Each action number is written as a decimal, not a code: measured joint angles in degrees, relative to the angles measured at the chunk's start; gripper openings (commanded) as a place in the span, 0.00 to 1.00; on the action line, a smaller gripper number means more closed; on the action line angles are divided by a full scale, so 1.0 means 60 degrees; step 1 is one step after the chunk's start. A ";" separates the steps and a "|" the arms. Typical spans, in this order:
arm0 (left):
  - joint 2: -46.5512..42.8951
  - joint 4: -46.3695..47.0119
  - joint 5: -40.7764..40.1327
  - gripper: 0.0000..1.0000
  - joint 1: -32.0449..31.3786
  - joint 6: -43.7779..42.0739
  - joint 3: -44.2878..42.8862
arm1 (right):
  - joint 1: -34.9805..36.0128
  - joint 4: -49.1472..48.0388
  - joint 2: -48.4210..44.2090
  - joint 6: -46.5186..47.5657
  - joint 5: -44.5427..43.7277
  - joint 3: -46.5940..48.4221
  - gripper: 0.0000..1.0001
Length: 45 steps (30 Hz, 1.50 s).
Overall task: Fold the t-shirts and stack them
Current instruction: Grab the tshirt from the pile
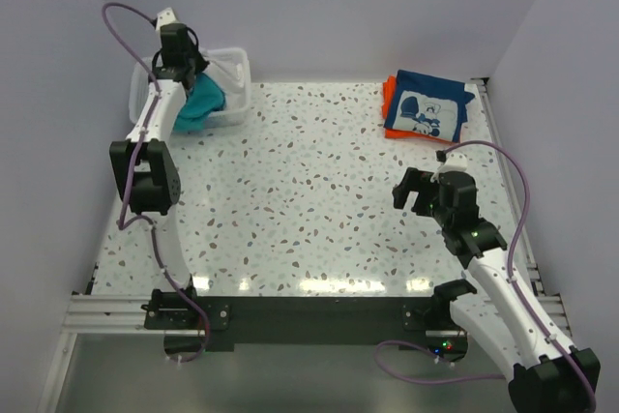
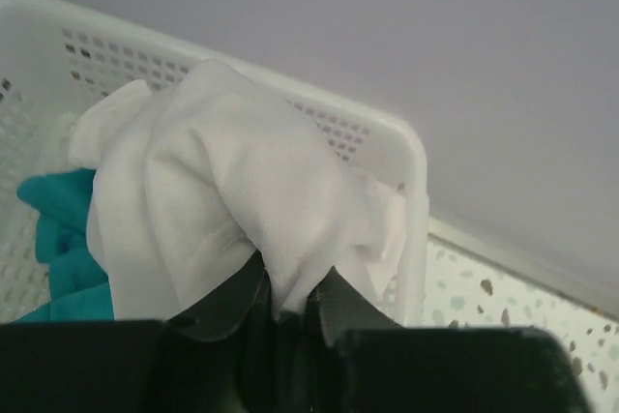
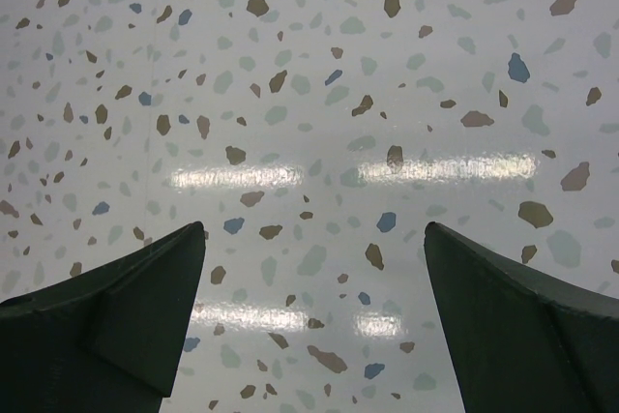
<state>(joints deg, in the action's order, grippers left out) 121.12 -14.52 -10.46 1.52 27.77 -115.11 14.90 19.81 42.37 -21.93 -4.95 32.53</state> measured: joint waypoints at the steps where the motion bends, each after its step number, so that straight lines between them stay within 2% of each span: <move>1: 0.0142 0.0004 0.0087 0.29 -0.0055 -0.0036 0.0157 | 0.0000 0.0000 0.0000 0.0000 0.0000 0.0000 0.99; 2: 0.0310 -0.0015 0.0182 0.33 -0.0091 -0.0055 0.0251 | 0.0000 0.0000 0.0007 0.0000 0.0000 0.0000 0.99; 3: 0.0459 -0.0047 0.0237 0.44 -0.0109 -0.0062 0.0273 | 0.0000 0.0000 0.0011 0.0000 0.0000 0.0000 0.99; 6: 0.0878 -0.0204 0.0313 0.59 -0.0113 -0.0204 0.0273 | 0.0000 -0.0004 0.0066 0.0000 0.0000 0.0000 0.99; 16: 0.0954 -0.0350 -0.0175 0.64 -0.0069 -0.0594 0.0015 | 0.0000 -0.0011 0.0273 -0.0004 0.0000 0.0000 0.99; 19: 0.0954 -0.0350 -0.0273 0.54 -0.0040 -0.0594 -0.0058 | 0.0000 -0.0018 0.0302 -0.0004 0.0000 0.0000 0.99; 20: 0.0954 -0.0350 -0.0295 0.46 -0.0022 -0.0601 -0.0124 | 0.0000 -0.0015 0.0317 -0.0004 0.0000 0.0000 0.99; 26: 0.0958 -0.0350 -0.0372 0.07 0.0047 -0.0554 -0.0612 | 0.0000 -0.0022 0.0331 -0.0004 0.0000 0.0000 0.99; 27: 0.0958 -0.0350 -0.0379 0.04 0.0051 -0.0528 -0.0696 | 0.0000 -0.0022 0.0346 -0.0004 0.0000 0.0000 0.99; 32: 0.0958 -0.0339 -0.0484 0.00 0.0047 -0.0546 -0.0991 | 0.0000 -0.0018 0.0484 0.0000 -0.0004 0.0000 0.99; 40: 0.0936 -0.0302 -0.0437 0.00 0.0036 -0.0444 -0.2539 | 0.0000 -0.0025 0.0499 -0.0004 -0.0004 0.0000 0.99; 45: 0.0663 0.0080 -0.0127 0.00 -0.0080 -0.0288 -0.2674 | 0.0000 -0.0029 0.0499 -0.0004 0.0000 0.0000 0.99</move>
<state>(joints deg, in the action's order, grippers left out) 125.10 -14.04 -11.22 1.04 26.04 -131.15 14.90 19.64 45.36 -21.96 -4.95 32.53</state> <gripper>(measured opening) 0.070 0.986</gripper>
